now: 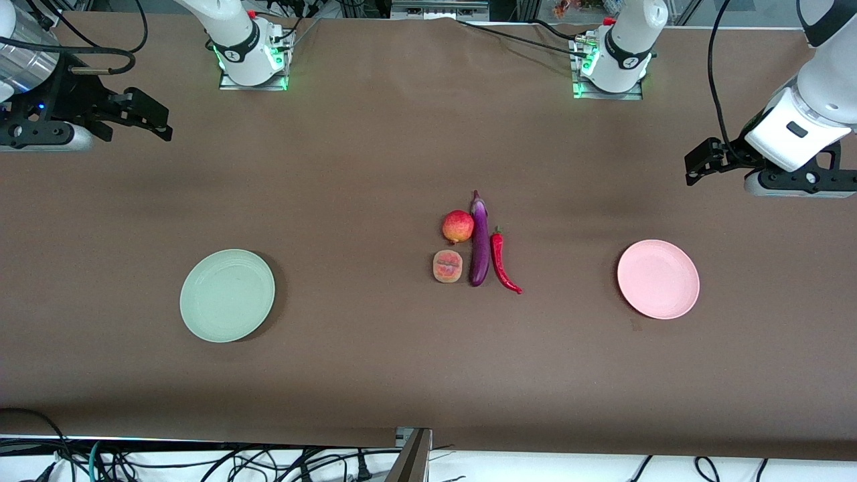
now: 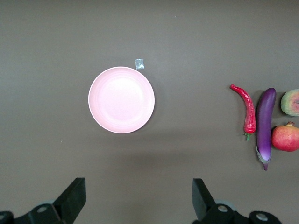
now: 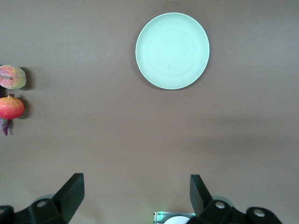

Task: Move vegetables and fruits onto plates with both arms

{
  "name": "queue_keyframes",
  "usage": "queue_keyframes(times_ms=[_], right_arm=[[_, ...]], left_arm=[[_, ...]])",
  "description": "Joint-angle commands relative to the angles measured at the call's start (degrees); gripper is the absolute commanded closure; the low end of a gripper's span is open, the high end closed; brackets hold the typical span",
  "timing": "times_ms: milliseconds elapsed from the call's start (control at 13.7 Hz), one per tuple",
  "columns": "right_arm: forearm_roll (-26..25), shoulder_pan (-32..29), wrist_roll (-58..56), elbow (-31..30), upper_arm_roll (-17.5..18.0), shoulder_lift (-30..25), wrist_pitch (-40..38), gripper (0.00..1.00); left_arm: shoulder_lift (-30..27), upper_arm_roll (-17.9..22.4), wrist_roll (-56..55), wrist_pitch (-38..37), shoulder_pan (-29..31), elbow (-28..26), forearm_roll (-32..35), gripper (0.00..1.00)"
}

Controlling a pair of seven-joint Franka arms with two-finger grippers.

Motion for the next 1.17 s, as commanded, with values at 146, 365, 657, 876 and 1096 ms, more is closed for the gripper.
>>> queue_keyframes(times_ms=[146, 365, 657, 876, 1096], right_arm=[[-1.0, -0.8, -1.3, -1.0, 1.1, -1.2, 1.6, 0.00], [-1.1, -0.9, -2.6, -0.3, 1.0, -1.2, 1.2, 0.00], [-1.1, -0.9, -2.5, -0.7, 1.0, -1.4, 0.8, 0.00], [-0.9, -0.8, -2.4, -1.0, 1.1, -1.4, 0.6, 0.00], [-0.7, -0.8, -2.1, -1.0, 1.2, -1.4, 0.6, 0.00]], left_arm=[[1.0, -0.3, 0.9, -1.5, -0.2, 2.3, -0.4, 0.00], [1.0, -0.3, 0.8, -1.5, -0.2, 2.3, -0.4, 0.00], [1.0, -0.3, 0.8, -1.5, -0.2, 2.3, -0.5, 0.00], [1.0, -0.3, 0.7, -1.5, -0.2, 2.3, -0.5, 0.00], [1.0, -0.3, 0.7, -1.5, -0.2, 2.3, -0.5, 0.00]])
